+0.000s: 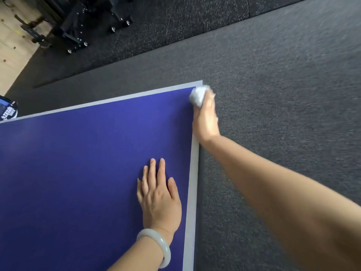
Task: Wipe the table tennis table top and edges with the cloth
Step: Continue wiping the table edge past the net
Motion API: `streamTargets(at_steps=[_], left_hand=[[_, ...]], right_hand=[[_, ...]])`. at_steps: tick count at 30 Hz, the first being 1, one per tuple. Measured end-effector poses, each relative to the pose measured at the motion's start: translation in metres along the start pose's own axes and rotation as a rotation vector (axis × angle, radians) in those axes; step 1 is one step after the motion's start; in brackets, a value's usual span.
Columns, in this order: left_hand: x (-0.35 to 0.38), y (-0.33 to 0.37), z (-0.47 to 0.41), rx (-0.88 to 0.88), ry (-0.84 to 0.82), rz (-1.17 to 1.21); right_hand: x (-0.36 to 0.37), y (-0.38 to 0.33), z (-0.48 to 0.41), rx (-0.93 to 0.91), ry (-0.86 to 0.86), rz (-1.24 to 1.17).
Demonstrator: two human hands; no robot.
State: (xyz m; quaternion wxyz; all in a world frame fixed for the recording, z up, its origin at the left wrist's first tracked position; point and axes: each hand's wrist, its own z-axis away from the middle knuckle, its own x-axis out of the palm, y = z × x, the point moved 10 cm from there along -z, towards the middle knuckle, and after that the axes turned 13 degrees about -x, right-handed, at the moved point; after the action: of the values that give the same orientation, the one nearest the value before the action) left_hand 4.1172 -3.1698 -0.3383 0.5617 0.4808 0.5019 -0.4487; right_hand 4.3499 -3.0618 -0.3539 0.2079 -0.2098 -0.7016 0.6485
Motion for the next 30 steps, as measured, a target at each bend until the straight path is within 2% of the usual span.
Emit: streamTargets(at_steps=[2,5,13,18,22,24,30], left_hand=[[0.001,-0.001,0.0,0.0,-0.008,0.002],[0.004,-0.001,-0.001,-0.001,-0.006,-0.006],[0.0,0.002,0.002,0.002,-0.005,0.005],[-0.002,0.002,0.003,0.007,0.002,0.004],[-0.002,0.001,0.003,-0.002,0.002,0.02],[0.0,-0.001,0.002,-0.004,-0.005,0.033],[0.002,-0.004,0.0,-0.001,-0.011,0.062]], right_hand=[[-0.004,-0.004,-0.037,-0.006,0.036,0.009],[0.011,0.006,-0.048,-0.027,-0.135,0.205],[0.007,0.039,0.081,0.094,-0.076,-0.017],[0.01,0.05,0.035,0.32,-0.094,-0.011],[0.01,0.043,0.023,0.308,-0.095,-0.015],[0.007,0.038,0.064,0.25,-0.079,-0.024],[-0.004,0.028,0.279,0.173,-0.101,-0.146]])
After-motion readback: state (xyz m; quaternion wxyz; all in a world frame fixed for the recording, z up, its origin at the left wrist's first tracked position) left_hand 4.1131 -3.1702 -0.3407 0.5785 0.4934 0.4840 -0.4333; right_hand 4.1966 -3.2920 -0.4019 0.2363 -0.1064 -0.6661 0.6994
